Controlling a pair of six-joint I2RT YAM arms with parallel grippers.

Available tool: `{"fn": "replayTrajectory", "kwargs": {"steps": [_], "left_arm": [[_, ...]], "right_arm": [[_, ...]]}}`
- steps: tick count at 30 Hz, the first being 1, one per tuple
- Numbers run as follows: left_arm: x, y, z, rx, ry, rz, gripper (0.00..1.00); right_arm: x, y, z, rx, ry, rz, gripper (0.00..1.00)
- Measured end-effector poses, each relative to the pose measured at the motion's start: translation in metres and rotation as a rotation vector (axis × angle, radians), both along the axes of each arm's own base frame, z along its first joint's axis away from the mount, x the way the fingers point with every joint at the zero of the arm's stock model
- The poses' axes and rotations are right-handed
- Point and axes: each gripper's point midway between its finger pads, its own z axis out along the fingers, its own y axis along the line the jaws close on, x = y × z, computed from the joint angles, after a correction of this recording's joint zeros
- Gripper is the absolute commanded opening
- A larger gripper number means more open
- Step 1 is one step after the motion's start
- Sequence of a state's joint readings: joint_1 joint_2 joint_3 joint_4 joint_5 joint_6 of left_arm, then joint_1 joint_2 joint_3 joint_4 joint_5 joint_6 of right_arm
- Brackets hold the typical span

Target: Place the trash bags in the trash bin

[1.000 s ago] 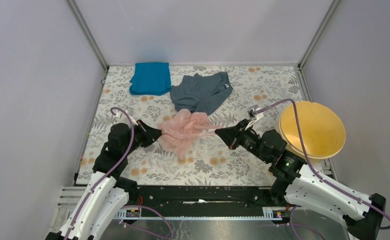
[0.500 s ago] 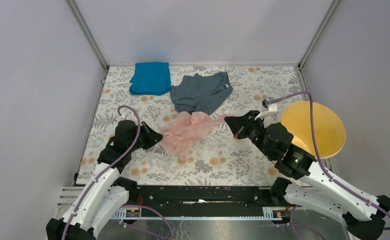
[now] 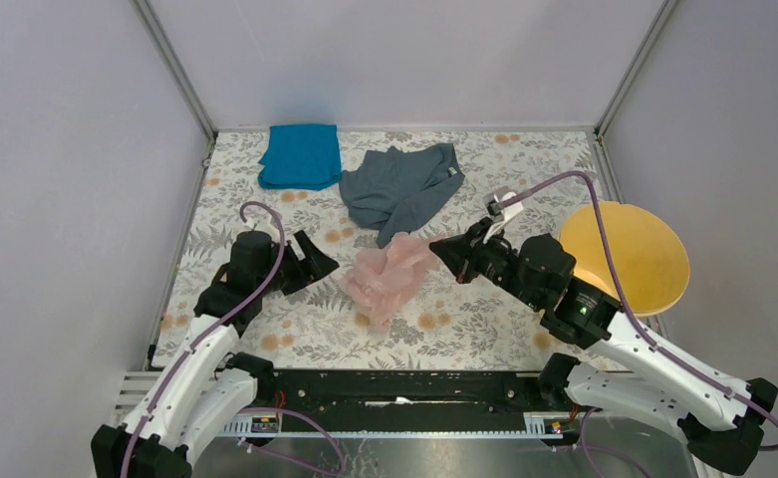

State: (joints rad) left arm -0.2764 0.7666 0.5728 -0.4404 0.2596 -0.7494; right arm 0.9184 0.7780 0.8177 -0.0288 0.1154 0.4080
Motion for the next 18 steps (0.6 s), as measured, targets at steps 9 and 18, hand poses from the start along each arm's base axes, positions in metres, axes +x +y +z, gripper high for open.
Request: {"fn": "replayTrajectory", "kwargs": {"steps": [9,18], "left_arm": [[0.001,0.01,0.053,0.02,-0.178,0.021,0.99],[0.012,-0.02,0.061,-0.083,-0.184,-0.111,0.99]], "right_arm": [[-0.027,0.022,-0.033,-0.235,-0.089,0.294,0.0],[-0.079,0.038,-0.052,-0.176,-0.14,0.616,0.0]]}}
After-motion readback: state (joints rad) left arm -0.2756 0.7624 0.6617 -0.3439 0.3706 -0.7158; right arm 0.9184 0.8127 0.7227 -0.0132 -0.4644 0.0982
